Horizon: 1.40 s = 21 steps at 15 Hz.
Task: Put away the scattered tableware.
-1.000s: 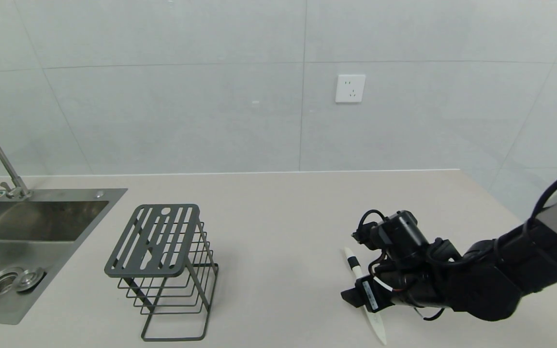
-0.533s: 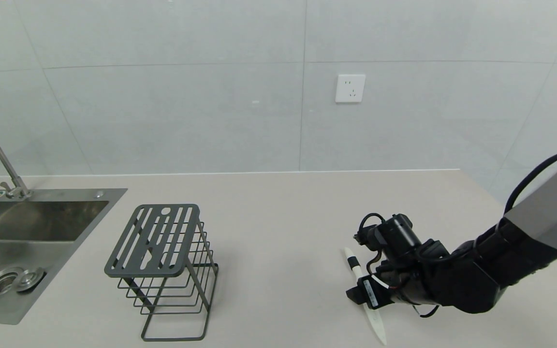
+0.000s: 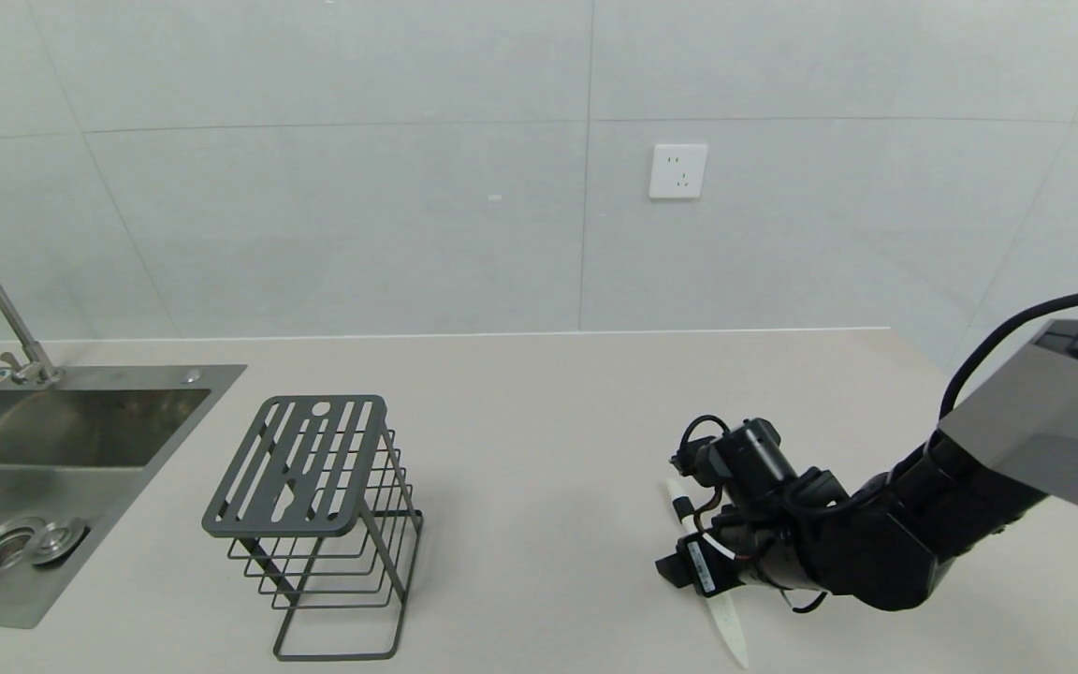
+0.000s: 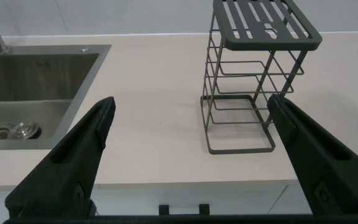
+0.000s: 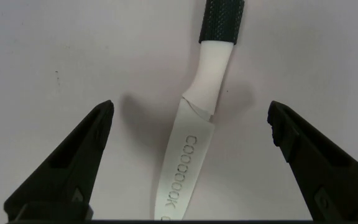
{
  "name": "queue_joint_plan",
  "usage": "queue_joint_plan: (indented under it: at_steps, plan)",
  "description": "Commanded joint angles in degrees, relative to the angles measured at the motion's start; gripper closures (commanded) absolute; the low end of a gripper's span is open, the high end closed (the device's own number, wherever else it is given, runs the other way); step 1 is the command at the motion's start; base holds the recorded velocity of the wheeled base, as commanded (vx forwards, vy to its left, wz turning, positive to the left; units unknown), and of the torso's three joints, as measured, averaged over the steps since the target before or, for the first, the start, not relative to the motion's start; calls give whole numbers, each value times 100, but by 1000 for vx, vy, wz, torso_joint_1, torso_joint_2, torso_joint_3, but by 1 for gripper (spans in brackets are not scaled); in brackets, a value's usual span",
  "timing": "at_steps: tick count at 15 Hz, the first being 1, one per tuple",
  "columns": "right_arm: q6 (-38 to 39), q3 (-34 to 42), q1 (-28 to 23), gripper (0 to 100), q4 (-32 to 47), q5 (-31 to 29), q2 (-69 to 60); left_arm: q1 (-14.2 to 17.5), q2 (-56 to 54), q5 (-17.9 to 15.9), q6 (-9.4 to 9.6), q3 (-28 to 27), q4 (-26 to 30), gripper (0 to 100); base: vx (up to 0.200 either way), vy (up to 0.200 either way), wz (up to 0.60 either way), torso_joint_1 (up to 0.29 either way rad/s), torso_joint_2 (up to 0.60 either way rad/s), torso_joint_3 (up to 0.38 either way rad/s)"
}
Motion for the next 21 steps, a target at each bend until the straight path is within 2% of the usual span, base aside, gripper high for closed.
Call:
queue_joint_plan:
  at_steps: [1, 5, 6, 12, 16, 19, 21]
  plan:
    - [0, 6, -5, 0, 1, 0, 23, 0, 7, -2, 2, 0, 0, 0, 0, 0, 0, 0, 0, 0]
    - [-9, -55, -31, 0, 1, 0, 146, 0, 7, -2, 2, 0, 0, 0, 0, 0, 0, 0, 0, 0]
    - [-9, -20, -31, 100, 10, 0, 164, 0, 7, -2, -7, 0, 0, 0, 0, 0, 0, 0, 0, 0]
    - [8, 191, -110, 100, 1, 44, 146, 0, 7, 7, -16, 0, -9, 0, 0, 0, 0, 0, 0, 0]
    - [-176, -380, -137, 100, -43, 167, -144, 0, 7, -2, -7, 0, 0, 0, 0, 0, 0, 0, 0, 0]
    - [-457, -477, -181, 100, -122, 334, -355, 0, 7, -2, -7, 0, -9, 0, 0, 0, 0, 0, 0, 0]
    - [-871, -345, -321, 100, -1186, 835, -434, 0, 7, -2, -7, 0, -9, 0, 0, 0, 0, 0, 0, 0]
